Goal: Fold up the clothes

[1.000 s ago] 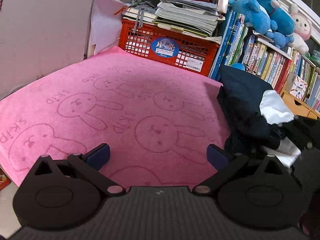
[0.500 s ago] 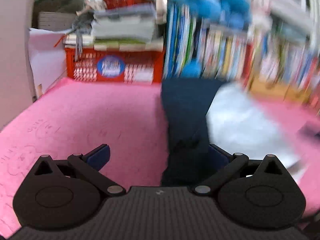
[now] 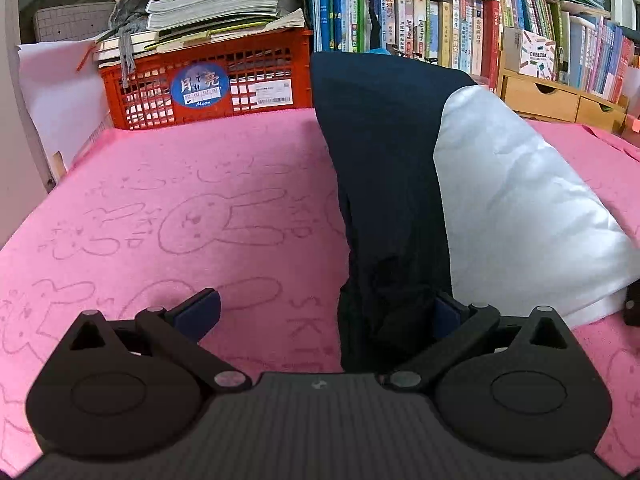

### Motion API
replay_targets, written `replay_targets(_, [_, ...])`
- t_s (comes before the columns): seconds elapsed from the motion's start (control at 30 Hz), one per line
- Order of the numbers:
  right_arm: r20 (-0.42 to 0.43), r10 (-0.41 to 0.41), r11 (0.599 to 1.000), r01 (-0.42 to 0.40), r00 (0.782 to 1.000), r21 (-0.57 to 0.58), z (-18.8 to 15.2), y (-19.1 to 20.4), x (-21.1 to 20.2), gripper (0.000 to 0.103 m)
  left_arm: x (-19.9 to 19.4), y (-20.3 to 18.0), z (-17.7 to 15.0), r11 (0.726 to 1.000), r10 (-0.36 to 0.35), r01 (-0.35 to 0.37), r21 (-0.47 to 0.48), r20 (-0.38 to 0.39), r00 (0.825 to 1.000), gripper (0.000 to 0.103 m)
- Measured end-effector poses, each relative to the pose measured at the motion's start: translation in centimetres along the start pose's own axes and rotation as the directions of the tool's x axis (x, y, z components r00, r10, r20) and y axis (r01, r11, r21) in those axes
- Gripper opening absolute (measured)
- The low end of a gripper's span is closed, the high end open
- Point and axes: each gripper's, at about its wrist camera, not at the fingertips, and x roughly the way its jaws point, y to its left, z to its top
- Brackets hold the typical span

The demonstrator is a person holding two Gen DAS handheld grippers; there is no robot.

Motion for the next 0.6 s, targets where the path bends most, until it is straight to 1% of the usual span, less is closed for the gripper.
replay_targets(0.1, [-0.020,0.034,0.999,-0.033,0.999,0.033,-0.3,-0.7,0.6,0.101,0.0,0.0,-0.1,1.000,0.000,0.000,0.001,0.001,1.000,0.103])
replay_targets(0.2, [-0.018,0.054,0.998,-0.053,0.998,0.038,-0.2,-1.1,0.8,0.101,0.1,0.2,-0.1,1.000,-0.010,0.010,-0.008,-0.005,1.000,0.103])
replay_targets(0.33, [-0.017,0.056,0.998,-0.055,0.998,0.035,-0.2,-1.2,1.1,0.101,0.2,0.5,-0.1,0.999,-0.025,0.025,-0.024,-0.012,1.000,0.103])
replay_targets(0.6, [-0.022,0.065,0.998,-0.064,0.998,0.022,-0.1,-1.2,0.9,0.101,0.0,0.6,-0.1,0.999,-0.032,0.031,-0.028,-0.014,0.999,0.103])
